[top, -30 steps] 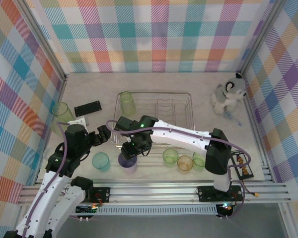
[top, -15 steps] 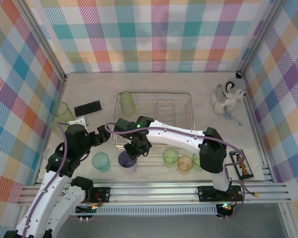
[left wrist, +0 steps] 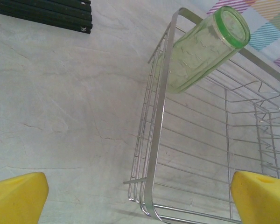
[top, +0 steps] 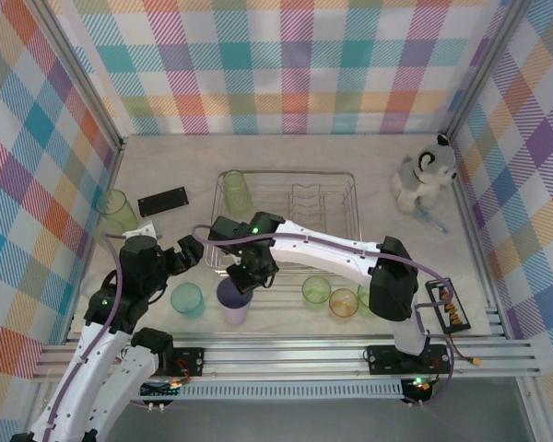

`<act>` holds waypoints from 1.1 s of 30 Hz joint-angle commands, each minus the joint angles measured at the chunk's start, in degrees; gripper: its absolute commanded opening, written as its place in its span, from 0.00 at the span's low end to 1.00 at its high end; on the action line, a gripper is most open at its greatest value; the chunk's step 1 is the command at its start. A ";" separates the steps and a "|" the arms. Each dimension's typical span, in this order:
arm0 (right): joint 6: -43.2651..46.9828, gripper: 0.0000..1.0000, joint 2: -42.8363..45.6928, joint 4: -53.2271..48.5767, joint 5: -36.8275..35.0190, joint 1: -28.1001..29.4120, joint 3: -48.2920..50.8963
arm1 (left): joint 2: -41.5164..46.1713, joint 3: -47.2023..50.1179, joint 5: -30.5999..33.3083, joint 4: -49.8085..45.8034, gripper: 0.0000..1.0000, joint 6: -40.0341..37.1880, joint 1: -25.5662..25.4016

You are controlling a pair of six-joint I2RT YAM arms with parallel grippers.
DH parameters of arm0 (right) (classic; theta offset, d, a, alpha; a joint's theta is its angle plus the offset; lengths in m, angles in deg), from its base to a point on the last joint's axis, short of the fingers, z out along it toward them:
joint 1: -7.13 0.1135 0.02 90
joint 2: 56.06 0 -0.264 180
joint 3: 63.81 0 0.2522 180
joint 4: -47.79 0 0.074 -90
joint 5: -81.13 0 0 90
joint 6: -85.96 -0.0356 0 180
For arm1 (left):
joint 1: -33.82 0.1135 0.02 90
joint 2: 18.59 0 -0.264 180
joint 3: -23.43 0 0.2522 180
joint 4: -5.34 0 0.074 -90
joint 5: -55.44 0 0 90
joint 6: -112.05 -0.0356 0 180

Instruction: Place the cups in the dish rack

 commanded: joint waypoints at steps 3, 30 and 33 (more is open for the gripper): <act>1.79 0.00 3.98 0.47 7.56 -1.98 -1.32 | 0.84 0.63 -2.76 5.24 1.00 3.27 0.23; -13.24 0.00 43.91 45.87 46.21 -36.90 36.59 | -15.59 -4.87 -53.51 54.80 1.00 10.76 -3.85; -14.48 0.00 43.12 48.12 47.60 -36.90 36.33 | -17.43 -5.17 -54.42 55.30 1.00 10.56 -6.17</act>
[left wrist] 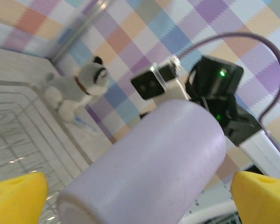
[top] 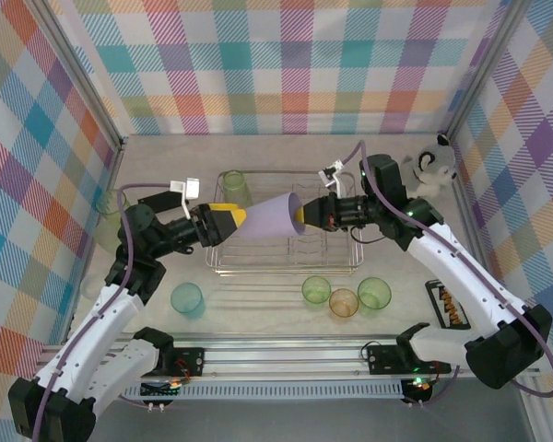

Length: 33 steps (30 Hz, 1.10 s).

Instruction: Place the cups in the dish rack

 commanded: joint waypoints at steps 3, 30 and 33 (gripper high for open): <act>-5.15 0.00 -1.09 10.05 6.60 -0.07 0.08 | -2.17 -1.25 -3.83 3.87 1.00 0.03 -3.66; -7.63 0.00 -4.60 10.27 7.85 -0.05 1.00 | 1.46 1.66 1.80 6.76 0.91 4.66 -5.74; -8.05 0.00 -4.97 10.46 8.04 -0.05 1.40 | 1.02 1.21 1.67 6.03 0.81 4.09 -5.75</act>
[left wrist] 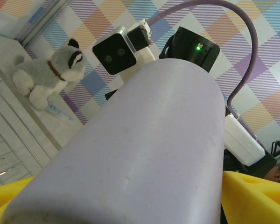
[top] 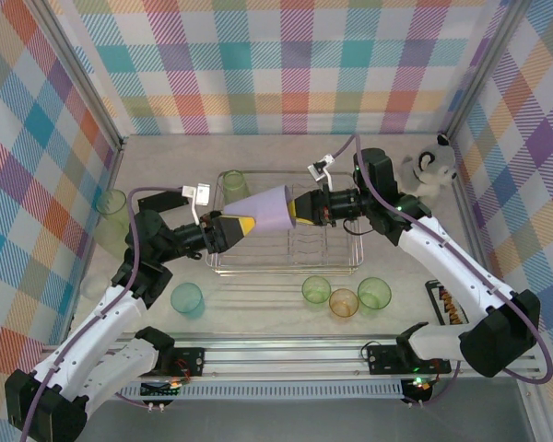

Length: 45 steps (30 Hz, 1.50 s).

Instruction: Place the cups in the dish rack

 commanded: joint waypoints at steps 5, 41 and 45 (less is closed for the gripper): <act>-0.53 0.14 -1.15 -0.12 -0.46 -0.05 0.80 | 0.17 -1.07 1.66 -0.88 0.61 -2.44 -0.49; 10.90 0.99 39.73 -31.22 -73.24 -2.36 18.56 | -15.49 -26.32 47.14 -64.66 0.18 -23.47 -1.14; 11.38 0.99 39.73 -31.14 -72.29 -2.41 19.40 | -21.31 -31.67 49.09 -69.01 0.18 -24.75 -1.45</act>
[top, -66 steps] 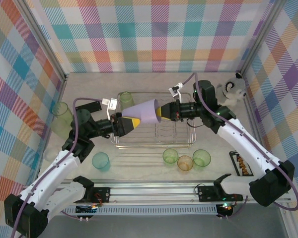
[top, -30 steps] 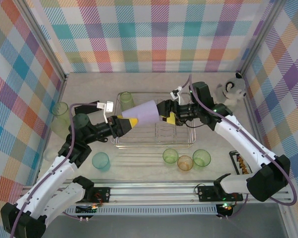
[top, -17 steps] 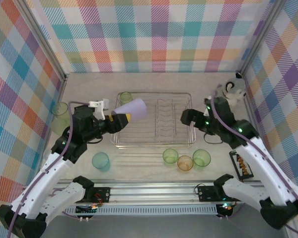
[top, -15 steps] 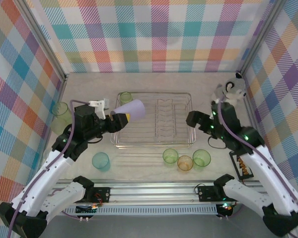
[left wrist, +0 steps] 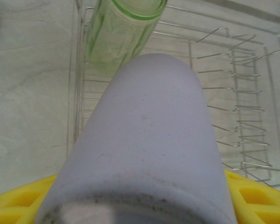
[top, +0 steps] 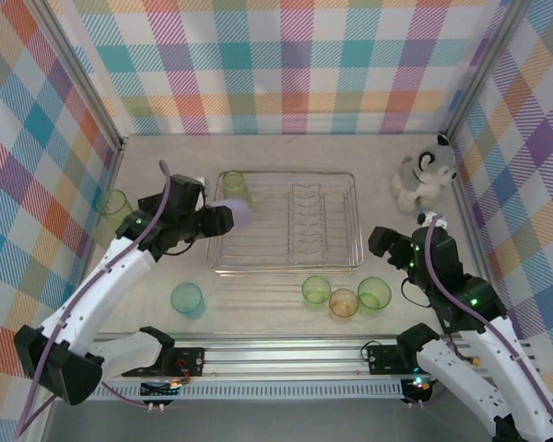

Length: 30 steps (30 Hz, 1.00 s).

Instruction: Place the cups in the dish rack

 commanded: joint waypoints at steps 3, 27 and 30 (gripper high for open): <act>2.05 0.99 0.25 0.99 0.84 -0.26 1.09 | -6.99 -7.94 3.49 -8.27 0.19 -2.94 -0.70; 3.41 0.99 0.38 2.55 2.59 -0.26 2.47 | -28.56 -22.53 8.71 -15.65 0.26 -4.70 -2.02; 3.12 0.99 0.38 2.26 2.69 -0.25 2.17 | -30.42 -23.52 8.77 -15.86 0.27 -5.10 -2.11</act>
